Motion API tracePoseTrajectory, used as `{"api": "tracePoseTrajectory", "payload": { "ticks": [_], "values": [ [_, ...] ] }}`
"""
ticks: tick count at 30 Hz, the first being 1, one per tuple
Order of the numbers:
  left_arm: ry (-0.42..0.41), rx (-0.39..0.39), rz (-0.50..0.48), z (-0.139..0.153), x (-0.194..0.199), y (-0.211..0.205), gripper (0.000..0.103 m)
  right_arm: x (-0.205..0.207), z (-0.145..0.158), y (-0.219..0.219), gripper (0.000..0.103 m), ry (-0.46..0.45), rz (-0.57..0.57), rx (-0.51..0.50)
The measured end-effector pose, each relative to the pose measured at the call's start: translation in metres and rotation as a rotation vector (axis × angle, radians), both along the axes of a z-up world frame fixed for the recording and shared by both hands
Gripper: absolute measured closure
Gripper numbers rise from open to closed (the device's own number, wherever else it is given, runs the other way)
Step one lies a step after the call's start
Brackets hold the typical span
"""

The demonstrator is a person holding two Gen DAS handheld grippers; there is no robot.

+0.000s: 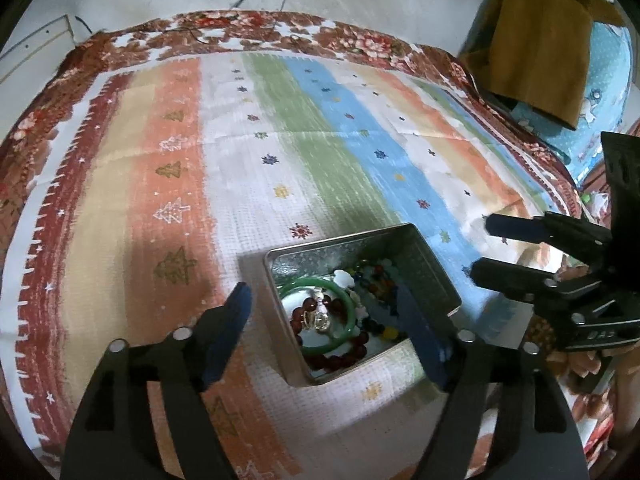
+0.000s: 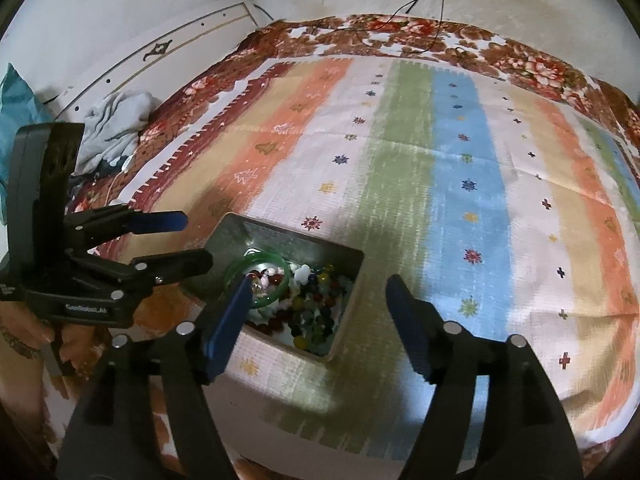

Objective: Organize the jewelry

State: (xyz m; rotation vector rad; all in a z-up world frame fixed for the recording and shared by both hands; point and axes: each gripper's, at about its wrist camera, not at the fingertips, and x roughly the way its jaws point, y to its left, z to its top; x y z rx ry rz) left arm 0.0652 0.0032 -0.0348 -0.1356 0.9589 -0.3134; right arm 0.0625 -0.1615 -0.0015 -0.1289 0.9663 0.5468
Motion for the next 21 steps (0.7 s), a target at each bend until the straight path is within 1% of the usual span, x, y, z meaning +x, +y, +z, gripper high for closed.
{"api": "tracePoseTrajectory", "payload": {
  "ticks": [1,3,5,6,9,11,15,18,21],
  "values": [
    [-0.005,0.0,0.003,0.0,-0.002,0.0,0.023,-0.002,0.001,-0.002,0.026,-0.011,-0.005,0.005],
    [-0.017,0.005,0.011,0.0,-0.007,0.0,0.013,-0.006,0.004,-0.007,0.019,-0.032,-0.019,0.021],
    [-0.042,0.027,0.017,0.0,-0.013,-0.002,0.011,-0.009,0.006,-0.01,0.014,-0.044,-0.028,0.035],
    [-0.054,0.035,0.015,0.0,-0.016,-0.003,0.008,-0.013,0.007,-0.011,0.012,-0.055,-0.031,0.035],
    [-0.1,0.077,0.012,0.001,-0.028,-0.008,0.006,-0.022,0.008,-0.012,0.009,-0.08,-0.014,0.022],
    [-0.115,0.097,0.017,0.002,-0.033,-0.011,0.006,-0.031,0.009,-0.011,0.006,-0.1,0.004,0.013],
    [-0.131,0.121,0.029,0.001,-0.039,-0.012,0.006,-0.04,0.01,-0.013,0.005,-0.128,0.008,0.011],
    [-0.157,0.166,0.051,0.002,-0.045,-0.015,0.006,-0.045,0.01,-0.019,0.005,-0.142,-0.01,0.028],
    [-0.189,0.181,0.065,0.004,-0.052,-0.016,0.006,-0.05,0.009,-0.023,0.005,-0.149,-0.027,0.036]
  ]
}}
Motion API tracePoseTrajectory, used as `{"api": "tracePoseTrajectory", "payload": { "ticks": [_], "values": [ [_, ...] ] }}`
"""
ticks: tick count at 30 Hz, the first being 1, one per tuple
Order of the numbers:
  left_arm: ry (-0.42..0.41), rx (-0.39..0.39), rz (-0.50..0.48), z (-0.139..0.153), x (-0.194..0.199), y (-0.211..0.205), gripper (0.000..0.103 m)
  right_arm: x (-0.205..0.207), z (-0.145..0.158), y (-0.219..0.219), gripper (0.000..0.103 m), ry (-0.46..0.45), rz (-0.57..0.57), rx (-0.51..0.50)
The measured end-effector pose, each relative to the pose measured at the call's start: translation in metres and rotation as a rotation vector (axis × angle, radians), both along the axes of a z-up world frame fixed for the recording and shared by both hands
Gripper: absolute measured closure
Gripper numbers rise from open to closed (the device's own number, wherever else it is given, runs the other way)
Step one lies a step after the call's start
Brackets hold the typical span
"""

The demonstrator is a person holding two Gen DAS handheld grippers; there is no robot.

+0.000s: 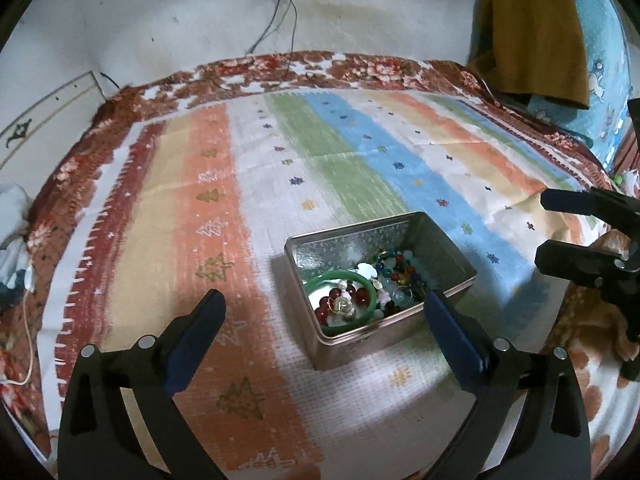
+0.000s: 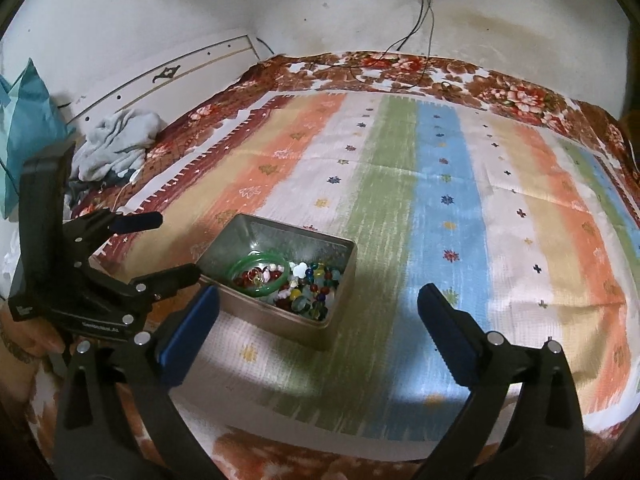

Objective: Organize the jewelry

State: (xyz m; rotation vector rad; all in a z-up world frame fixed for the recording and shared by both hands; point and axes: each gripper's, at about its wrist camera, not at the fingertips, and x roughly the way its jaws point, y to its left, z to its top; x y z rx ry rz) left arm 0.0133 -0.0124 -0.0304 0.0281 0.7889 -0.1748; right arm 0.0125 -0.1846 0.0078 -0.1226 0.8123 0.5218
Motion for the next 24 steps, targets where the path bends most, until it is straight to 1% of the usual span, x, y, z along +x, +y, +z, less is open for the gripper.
{"api": "tracePoseTrajectory", "payload": {
  "ticks": [5,10,14,18,22,24],
  "values": [
    [-0.05,0.009,0.023,0.005,-0.009,0.0,0.006,-0.01,0.002,-0.003,0.005,-0.036,-0.018,0.004],
    [-0.065,0.012,0.036,0.007,-0.012,0.0,0.006,-0.012,0.001,-0.002,0.005,-0.038,-0.013,-0.009],
    [-0.082,0.009,0.019,0.009,-0.014,-0.003,0.006,-0.012,0.0,-0.001,0.005,-0.036,-0.015,-0.008],
    [-0.078,0.012,0.012,0.007,-0.014,-0.005,0.006,-0.011,-0.002,0.001,0.005,-0.025,-0.017,-0.006],
    [-0.044,0.017,0.025,0.003,-0.01,-0.004,0.006,-0.009,-0.004,0.002,0.005,-0.014,-0.017,-0.008],
    [-0.041,0.019,0.026,0.002,-0.011,-0.004,0.006,-0.008,-0.005,0.002,0.005,-0.009,-0.017,-0.01]
  ]
}}
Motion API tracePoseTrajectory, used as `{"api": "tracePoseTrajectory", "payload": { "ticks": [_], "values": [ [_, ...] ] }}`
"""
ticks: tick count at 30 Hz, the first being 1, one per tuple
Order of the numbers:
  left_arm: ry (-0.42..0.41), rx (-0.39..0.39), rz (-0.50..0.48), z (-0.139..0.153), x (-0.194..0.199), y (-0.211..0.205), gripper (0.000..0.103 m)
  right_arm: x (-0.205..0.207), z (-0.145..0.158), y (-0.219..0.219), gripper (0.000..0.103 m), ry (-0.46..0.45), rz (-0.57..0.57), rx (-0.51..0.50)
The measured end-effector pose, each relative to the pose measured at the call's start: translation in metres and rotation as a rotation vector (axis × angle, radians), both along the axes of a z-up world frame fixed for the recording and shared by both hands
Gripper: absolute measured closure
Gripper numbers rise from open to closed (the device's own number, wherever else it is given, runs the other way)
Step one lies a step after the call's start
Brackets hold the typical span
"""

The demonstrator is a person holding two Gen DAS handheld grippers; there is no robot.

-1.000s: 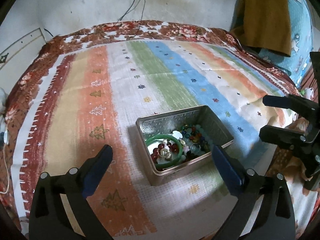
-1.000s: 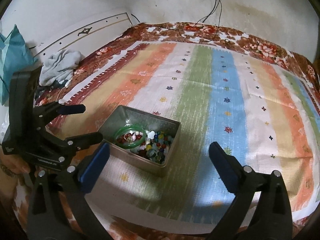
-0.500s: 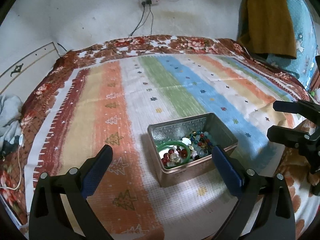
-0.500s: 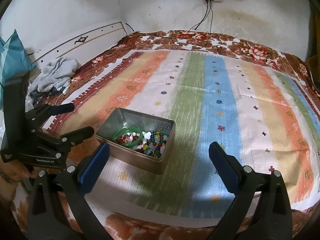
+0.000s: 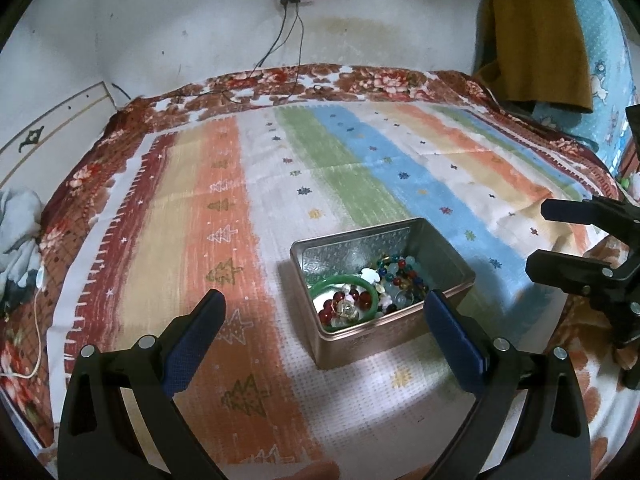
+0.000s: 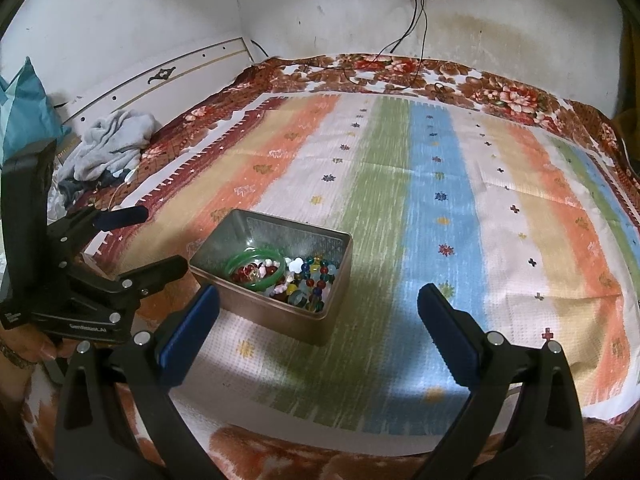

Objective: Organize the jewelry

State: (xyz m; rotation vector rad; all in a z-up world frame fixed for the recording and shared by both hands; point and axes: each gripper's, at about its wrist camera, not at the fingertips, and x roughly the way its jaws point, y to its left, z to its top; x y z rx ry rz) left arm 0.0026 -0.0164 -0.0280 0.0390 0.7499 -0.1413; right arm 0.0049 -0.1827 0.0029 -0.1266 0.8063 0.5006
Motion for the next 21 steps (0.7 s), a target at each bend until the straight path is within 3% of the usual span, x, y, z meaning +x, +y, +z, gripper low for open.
{"api": "tracePoseTrajectory", "payload": {
  "ticks": [21],
  "values": [
    [-0.027,-0.011,-0.036,0.0022,-0.0043,-0.0051,0.006,0.0015,-0.0011,-0.0005,0.005,0.001,-0.002,-0.002]
  ]
}}
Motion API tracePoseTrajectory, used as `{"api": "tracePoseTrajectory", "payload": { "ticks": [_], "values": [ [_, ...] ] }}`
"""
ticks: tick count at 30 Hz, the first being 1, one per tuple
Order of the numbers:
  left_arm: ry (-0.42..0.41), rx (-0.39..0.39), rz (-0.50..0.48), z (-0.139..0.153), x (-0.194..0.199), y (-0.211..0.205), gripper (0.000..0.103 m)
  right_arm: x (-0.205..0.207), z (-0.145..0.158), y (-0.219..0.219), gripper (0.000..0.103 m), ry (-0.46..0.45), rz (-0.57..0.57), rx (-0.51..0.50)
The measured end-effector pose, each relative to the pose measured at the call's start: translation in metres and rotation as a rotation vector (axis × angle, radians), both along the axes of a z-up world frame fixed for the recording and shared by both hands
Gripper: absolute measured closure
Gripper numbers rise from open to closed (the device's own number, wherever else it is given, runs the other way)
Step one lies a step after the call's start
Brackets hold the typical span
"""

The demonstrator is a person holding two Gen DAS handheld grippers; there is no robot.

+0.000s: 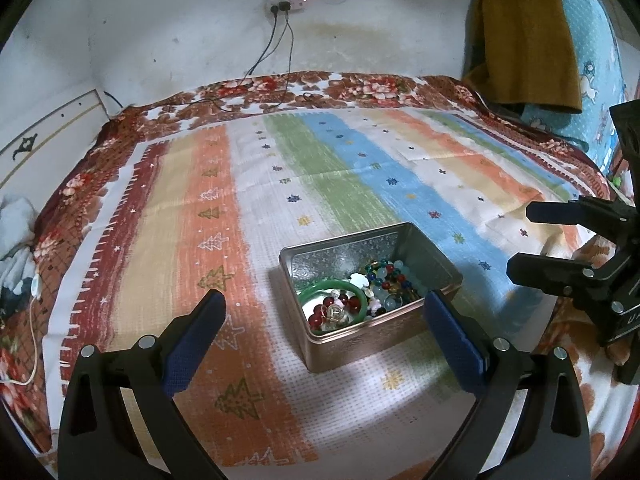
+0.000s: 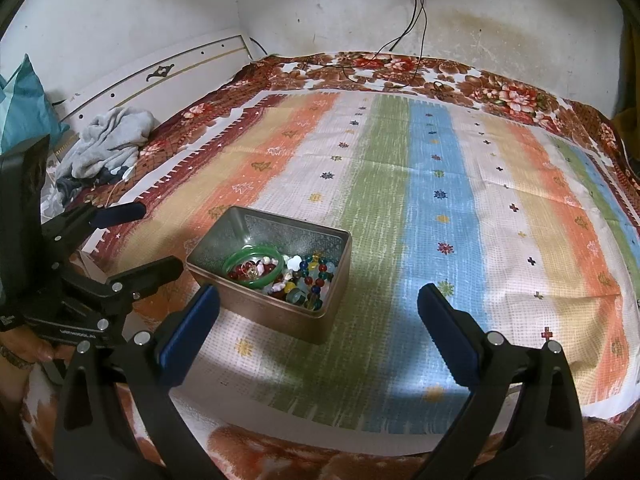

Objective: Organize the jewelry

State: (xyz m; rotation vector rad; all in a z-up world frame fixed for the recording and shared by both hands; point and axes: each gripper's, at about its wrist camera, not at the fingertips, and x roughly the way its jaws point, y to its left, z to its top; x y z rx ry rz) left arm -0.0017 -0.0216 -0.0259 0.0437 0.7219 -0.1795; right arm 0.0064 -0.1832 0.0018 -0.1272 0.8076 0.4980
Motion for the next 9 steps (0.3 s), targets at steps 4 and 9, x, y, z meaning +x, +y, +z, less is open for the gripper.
{"api": "tracePoseTrajectory", "payload": {
  "ticks": [4,9],
  "values": [
    [0.001,0.002,0.0,-0.0002,-0.0002,0.0,0.006,0.0001,-0.0002,0.0002,0.005,0.001,0.0,-0.001],
    [-0.007,-0.002,-0.003,0.0018,-0.0003,0.0004,0.006,-0.0002,0.0004,0.0,0.005,0.0,0.002,0.0]
  ]
}}
